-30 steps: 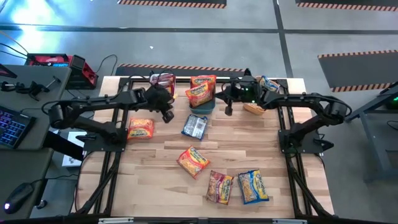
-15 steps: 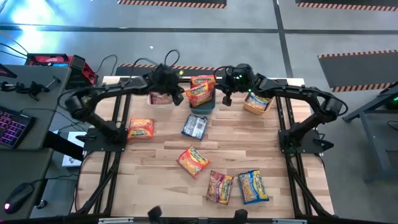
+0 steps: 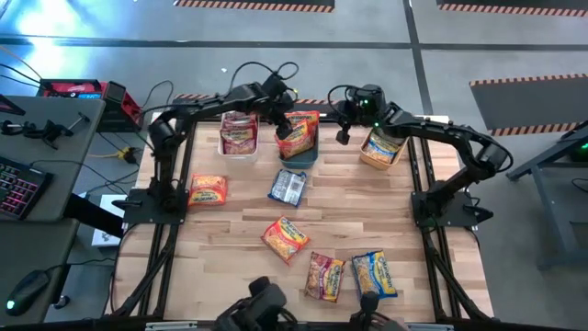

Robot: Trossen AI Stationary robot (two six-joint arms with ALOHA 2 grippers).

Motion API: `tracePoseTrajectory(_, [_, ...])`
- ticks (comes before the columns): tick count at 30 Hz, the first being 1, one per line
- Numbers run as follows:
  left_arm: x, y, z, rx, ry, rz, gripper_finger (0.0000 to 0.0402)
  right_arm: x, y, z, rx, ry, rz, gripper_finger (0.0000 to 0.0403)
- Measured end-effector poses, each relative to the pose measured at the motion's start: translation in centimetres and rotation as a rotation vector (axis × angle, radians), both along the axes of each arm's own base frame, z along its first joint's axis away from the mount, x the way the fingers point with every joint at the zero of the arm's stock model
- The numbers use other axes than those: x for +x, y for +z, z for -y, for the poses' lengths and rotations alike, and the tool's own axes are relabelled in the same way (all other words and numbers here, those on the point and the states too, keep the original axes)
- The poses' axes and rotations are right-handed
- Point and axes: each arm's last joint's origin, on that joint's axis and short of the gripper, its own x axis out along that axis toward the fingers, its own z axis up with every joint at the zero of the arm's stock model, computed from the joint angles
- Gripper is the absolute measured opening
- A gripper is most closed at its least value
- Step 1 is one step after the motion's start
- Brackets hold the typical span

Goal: Sort Maruchan noodles
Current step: Adjust the orange noodle packs into the blue bin

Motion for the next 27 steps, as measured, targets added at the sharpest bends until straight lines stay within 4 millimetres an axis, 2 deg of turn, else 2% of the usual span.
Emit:
tracePoseTrajectory(8, [1.1,-2.4,-0.7,-0.077,-0.034,-0.032,0.0236,-0.3,0.1,0.4,0.026,0.015,0.023,0.0000])
tracePoseTrajectory(13, [1.2,-2.4,-0.6,-0.067,-0.054,-0.029,0.0221,-0.3,0.0,0.3,0.030,0.017,0.023,0.0000])
tracePoseTrajectory(16, [1.2,-2.2,-0.6,-0.062,-0.062,-0.028,0.0186,-0.3,0.0,0.3,0.029,0.017,0.023,0.0000])
tracePoseTrajectory(25, [1.6,-2.3,0.5,0.003,-0.213,-0.079,0.0030,-0.3,0.0,0.3,0.030,0.017,0.023,0.0000])
tracePoseTrajectory(27, [1.8,-2.3,0.7,0.042,-0.219,-0.103,0.0008,-0.4,0.0,0.3,0.035,0.016,0.017,0.0000])
